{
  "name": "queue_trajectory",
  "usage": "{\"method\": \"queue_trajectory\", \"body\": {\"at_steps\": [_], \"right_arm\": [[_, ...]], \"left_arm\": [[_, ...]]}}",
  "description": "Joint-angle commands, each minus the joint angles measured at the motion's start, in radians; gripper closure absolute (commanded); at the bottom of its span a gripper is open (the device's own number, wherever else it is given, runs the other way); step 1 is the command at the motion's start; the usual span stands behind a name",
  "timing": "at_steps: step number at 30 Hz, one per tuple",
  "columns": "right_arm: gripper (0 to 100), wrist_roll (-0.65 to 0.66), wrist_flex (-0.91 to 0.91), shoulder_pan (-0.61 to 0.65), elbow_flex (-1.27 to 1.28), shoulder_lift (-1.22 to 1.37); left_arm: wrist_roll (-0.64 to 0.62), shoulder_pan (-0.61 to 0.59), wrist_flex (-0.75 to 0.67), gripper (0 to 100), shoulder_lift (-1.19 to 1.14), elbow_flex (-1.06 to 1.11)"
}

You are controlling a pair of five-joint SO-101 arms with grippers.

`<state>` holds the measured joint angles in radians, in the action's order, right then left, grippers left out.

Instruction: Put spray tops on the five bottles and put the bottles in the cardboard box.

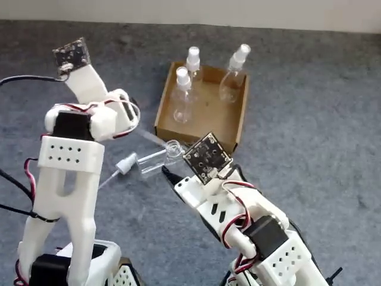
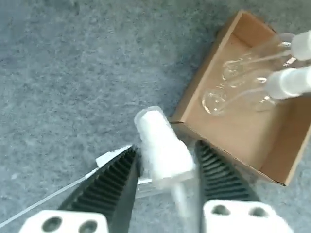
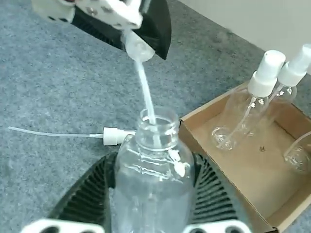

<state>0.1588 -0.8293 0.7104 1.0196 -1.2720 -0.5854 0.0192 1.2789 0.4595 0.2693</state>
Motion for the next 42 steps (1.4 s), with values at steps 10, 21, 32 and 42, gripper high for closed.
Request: {"method": "queue_trajectory", "body": {"at_steps": [10, 21, 32, 42], "right_arm": [[99.5, -0.006, 0.042, -0.004, 0.008, -0.015], [99.5, 0.071, -0.053, -0.157, 0.097, -0.019], [99.5, 0.348, -0.532, -0.585, -0.194, -0.01], [99.5, 0.508, -0.344, -1.023, -0.113, 0.182]], "left_arm": [[0.084, 0.151, -0.035, 100, 0.081, -0.071], [0.333, -0.102, -0.031, 100, 0.252, -0.127], [0.674, -0.188, -0.04, 100, -0.081, -0.058], [0.997, -0.242, -0.183, 100, -0.547, -0.203]]}}
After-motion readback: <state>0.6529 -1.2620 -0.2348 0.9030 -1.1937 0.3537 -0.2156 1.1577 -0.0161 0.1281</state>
